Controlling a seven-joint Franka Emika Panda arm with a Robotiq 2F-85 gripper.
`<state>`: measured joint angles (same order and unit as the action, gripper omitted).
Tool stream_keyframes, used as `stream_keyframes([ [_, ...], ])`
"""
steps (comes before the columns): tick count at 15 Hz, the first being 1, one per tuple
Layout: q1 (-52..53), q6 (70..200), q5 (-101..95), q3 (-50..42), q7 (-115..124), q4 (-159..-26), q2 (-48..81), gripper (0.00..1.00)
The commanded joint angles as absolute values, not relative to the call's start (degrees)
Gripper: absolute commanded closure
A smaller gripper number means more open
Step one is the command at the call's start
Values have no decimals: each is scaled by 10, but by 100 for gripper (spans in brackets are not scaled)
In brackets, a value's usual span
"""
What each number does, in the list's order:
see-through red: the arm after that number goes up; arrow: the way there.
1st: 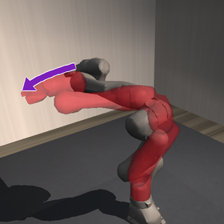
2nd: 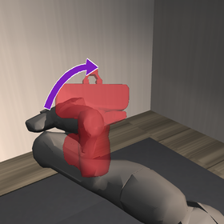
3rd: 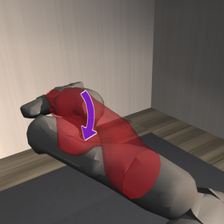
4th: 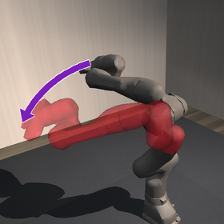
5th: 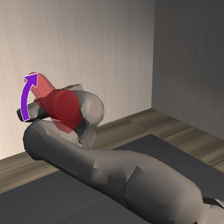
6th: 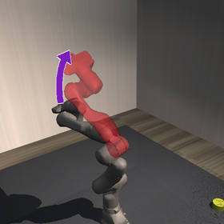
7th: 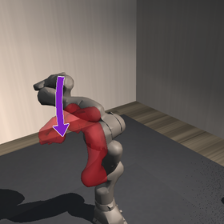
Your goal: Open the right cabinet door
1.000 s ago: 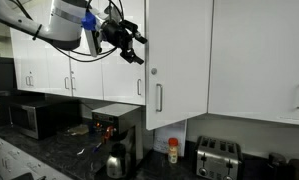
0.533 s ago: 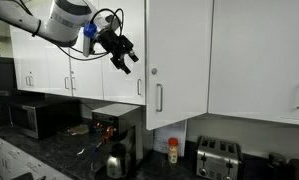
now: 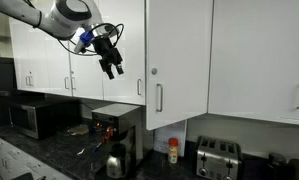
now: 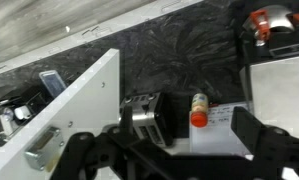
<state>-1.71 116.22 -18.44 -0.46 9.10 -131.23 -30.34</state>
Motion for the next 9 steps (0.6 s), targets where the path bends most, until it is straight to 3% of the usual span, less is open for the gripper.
stream_keyframes([
  [1,10,1091,-100,-10,15,-1270,-273,0],
  [9,9,1063,-88,2,9,-1271,-271,0],
])
